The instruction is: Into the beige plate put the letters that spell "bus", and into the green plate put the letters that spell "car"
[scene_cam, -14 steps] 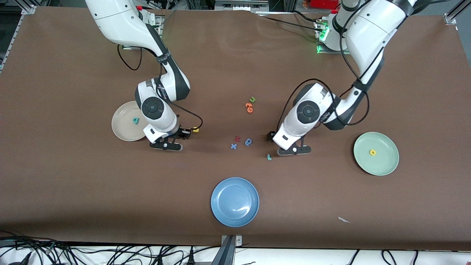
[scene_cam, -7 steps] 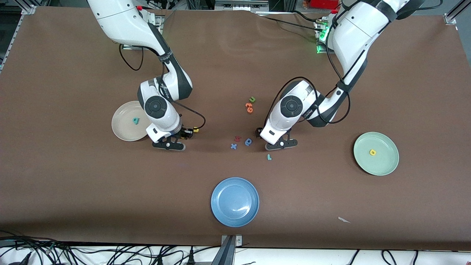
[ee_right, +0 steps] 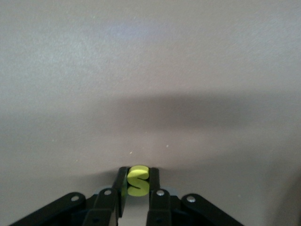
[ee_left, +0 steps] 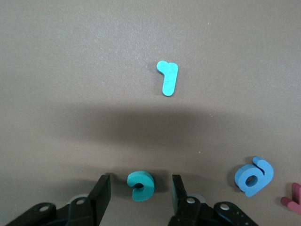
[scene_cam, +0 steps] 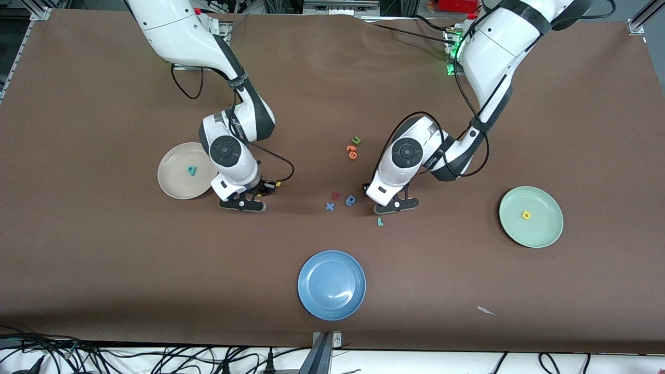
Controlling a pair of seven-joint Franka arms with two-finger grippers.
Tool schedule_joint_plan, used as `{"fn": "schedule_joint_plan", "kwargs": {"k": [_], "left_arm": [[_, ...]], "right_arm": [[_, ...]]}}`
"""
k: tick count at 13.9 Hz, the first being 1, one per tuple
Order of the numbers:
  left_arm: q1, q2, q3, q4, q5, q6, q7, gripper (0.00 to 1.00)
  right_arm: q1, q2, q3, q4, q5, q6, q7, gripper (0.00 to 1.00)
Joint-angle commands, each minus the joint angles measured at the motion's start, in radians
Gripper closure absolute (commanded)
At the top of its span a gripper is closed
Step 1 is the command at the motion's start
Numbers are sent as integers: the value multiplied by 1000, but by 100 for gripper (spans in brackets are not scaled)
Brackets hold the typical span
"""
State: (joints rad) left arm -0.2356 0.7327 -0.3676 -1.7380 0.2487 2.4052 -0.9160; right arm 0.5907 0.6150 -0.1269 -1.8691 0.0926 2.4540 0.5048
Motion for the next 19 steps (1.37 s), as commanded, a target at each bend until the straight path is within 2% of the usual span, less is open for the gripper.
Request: {"fn": "schedule_joint_plan", "kwargs": {"k": [1,3,5,7,9,10,12,14,17,19], "left_arm": [[-19,14,15,26,-16,-1,-9,51],[-19,14,15,26,-14,-1,-9,54],[-19,16,16,26,-14,-1,-10,60],[-19,19,16,26,-14,-1,-10,63],[-19,19,19,26,-14,0,-10,66],[-19,19,19,26,-14,0,-10,67],[-19,19,19,26,-13,0,-12,73],[-19,19,18,26,6,0,-32,80],[-18,17,18,26,18,0,-41,83],[-14,16,18,26,20,-1,-37,86]], "right_arm": [[1,-70,-62,-7,12,-116,-41,98],[-3,-125,-118,-30,13,-206,-176,98],[-3,-184,-195,-131,13,-219,-282,98],[-3,-242,-224,-232,13,-224,-362,97],[-3,-256,-249,-313,13,-228,-402,96],[-3,-255,-250,-340,13,-228,-417,81],[-3,-255,-250,-355,13,-236,-420,10],[0,-268,-251,-326,13,-260,-405,2],[1,-268,-240,-207,13,-325,-404,3],[8,-249,-185,-135,22,-302,-365,9]]}}
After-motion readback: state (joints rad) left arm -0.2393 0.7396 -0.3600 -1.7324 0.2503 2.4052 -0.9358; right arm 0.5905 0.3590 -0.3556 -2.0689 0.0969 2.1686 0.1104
